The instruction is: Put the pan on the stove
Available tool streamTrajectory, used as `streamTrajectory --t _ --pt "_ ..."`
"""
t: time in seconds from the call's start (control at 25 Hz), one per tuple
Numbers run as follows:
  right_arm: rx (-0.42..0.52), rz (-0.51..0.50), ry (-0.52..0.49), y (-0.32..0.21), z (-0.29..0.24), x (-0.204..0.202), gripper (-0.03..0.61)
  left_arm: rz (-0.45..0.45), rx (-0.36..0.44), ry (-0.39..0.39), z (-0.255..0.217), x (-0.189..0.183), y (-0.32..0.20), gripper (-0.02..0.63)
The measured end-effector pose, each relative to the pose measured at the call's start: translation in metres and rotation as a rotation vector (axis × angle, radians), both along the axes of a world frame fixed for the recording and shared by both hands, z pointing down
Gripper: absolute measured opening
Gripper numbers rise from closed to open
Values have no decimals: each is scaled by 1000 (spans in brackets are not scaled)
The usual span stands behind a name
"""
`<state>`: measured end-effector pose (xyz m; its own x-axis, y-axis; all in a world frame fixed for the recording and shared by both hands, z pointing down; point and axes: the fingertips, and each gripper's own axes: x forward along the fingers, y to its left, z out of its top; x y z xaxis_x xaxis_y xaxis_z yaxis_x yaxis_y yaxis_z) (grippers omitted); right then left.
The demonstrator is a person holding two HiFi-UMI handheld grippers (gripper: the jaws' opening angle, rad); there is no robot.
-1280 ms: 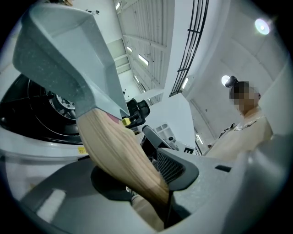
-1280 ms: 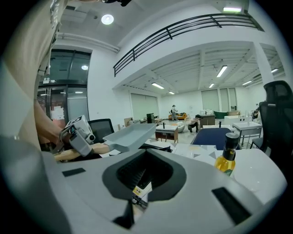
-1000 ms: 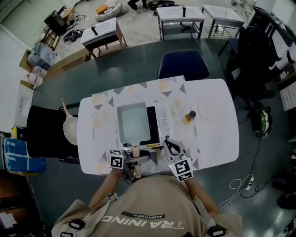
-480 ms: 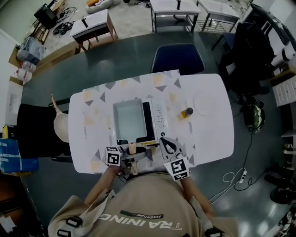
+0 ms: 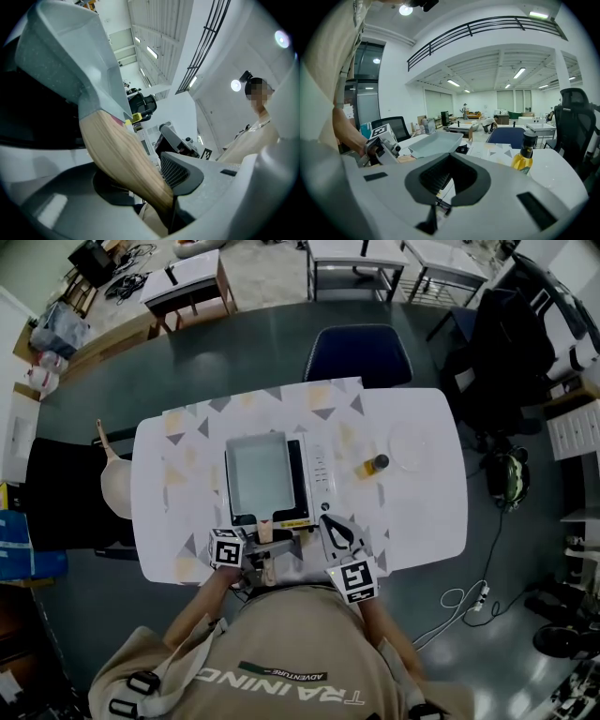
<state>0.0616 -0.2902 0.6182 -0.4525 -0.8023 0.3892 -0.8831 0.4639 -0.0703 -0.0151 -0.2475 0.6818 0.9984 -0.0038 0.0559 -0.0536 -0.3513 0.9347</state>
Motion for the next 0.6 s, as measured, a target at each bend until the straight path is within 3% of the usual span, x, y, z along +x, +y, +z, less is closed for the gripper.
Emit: streamTrajectory --t 0.6 --pt "15 -3 -1 15 -14 4 3 -3 -20 -9 1 2 -1 167"
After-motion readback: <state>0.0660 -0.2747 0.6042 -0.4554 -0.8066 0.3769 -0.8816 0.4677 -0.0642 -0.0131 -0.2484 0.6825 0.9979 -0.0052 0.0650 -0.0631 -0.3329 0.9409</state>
